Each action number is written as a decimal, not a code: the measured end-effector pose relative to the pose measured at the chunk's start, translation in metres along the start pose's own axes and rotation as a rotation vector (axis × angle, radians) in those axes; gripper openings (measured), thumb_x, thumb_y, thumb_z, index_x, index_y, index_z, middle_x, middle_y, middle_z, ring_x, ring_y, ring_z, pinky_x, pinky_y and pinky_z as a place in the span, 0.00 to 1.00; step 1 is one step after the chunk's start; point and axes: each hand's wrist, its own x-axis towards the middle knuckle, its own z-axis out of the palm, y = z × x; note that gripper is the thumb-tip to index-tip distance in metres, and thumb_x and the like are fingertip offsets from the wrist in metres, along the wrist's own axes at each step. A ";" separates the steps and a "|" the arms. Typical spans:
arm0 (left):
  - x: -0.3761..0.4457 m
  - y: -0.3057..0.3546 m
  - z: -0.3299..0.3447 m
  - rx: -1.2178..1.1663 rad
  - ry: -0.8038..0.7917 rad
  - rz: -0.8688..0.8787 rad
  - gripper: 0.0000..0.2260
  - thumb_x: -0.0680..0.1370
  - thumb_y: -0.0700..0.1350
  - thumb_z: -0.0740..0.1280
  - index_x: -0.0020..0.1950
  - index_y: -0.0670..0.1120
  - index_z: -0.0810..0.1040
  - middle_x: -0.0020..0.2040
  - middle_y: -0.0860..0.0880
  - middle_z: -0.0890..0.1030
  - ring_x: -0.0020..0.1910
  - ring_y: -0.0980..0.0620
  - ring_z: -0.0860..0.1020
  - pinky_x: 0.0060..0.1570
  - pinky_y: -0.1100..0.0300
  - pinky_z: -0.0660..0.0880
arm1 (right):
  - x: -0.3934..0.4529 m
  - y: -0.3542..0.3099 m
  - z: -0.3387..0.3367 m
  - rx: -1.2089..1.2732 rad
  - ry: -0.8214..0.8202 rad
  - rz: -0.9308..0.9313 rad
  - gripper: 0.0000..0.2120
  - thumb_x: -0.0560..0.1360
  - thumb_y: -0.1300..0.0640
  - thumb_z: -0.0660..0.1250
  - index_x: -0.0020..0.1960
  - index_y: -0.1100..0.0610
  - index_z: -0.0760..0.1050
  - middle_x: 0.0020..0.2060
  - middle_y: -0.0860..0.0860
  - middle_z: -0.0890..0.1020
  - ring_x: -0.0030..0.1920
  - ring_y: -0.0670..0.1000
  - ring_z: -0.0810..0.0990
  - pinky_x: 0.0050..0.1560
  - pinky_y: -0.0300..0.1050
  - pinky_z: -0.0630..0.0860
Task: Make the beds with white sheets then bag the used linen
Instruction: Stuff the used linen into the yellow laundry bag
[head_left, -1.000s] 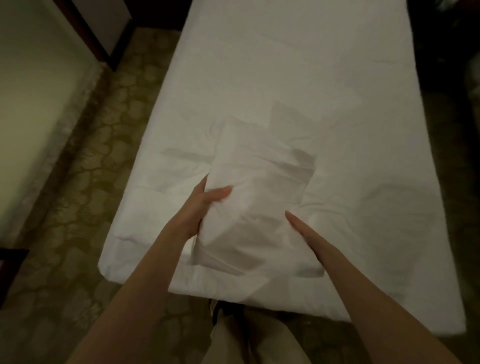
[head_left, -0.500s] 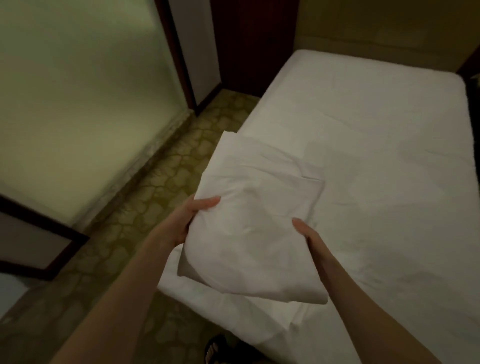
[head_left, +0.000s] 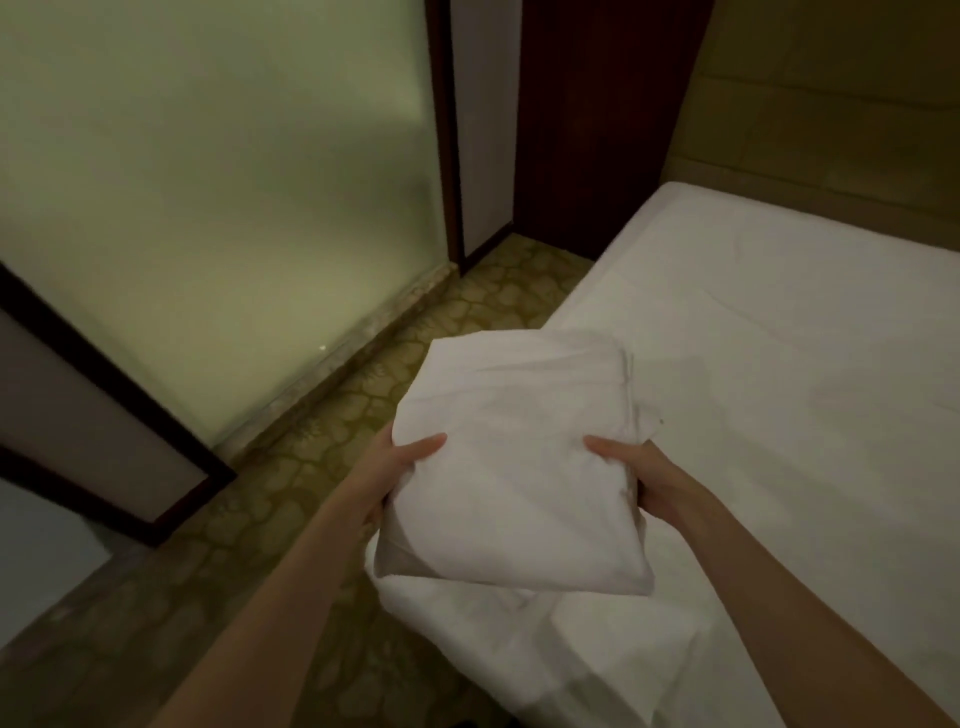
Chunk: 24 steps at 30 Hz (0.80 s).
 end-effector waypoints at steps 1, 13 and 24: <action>-0.003 0.001 -0.016 0.002 0.032 0.007 0.24 0.71 0.48 0.75 0.66 0.51 0.73 0.58 0.51 0.80 0.56 0.49 0.79 0.56 0.51 0.77 | 0.004 -0.002 0.017 -0.037 -0.008 -0.010 0.33 0.59 0.53 0.79 0.62 0.60 0.76 0.50 0.54 0.85 0.50 0.52 0.84 0.45 0.43 0.81; -0.067 -0.022 -0.206 -0.315 0.407 0.053 0.27 0.66 0.44 0.79 0.63 0.45 0.77 0.55 0.46 0.84 0.52 0.45 0.83 0.48 0.51 0.79 | 0.054 -0.009 0.240 -0.246 -0.310 -0.024 0.38 0.59 0.56 0.83 0.65 0.55 0.71 0.55 0.52 0.82 0.55 0.53 0.81 0.55 0.50 0.77; -0.155 -0.047 -0.326 -0.505 0.968 0.078 0.14 0.72 0.44 0.75 0.56 0.44 0.78 0.48 0.48 0.83 0.43 0.52 0.82 0.33 0.63 0.77 | 0.095 0.002 0.477 -0.551 -0.808 0.009 0.35 0.65 0.55 0.78 0.68 0.54 0.68 0.61 0.52 0.79 0.60 0.56 0.77 0.64 0.58 0.72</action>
